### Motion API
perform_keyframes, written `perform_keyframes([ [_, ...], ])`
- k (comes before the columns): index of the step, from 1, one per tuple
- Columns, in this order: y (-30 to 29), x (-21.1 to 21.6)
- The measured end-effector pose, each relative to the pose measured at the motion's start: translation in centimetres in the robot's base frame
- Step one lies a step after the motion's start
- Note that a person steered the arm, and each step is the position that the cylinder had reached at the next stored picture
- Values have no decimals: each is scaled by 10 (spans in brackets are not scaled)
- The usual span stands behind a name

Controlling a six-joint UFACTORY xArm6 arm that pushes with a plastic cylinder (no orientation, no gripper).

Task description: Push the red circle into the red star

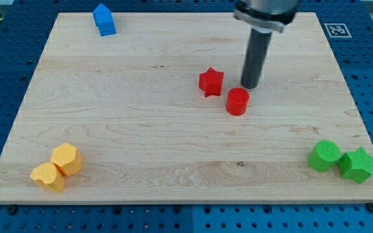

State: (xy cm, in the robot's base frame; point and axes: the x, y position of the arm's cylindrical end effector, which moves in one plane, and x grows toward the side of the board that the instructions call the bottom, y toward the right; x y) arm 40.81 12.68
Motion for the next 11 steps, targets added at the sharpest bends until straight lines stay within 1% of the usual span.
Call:
perform_keyframes([
  [1, 15, 22],
  [2, 15, 53],
  [4, 14, 66],
  [5, 5, 77],
  [7, -10, 76],
  [10, -51, 58],
  [11, -52, 63],
])
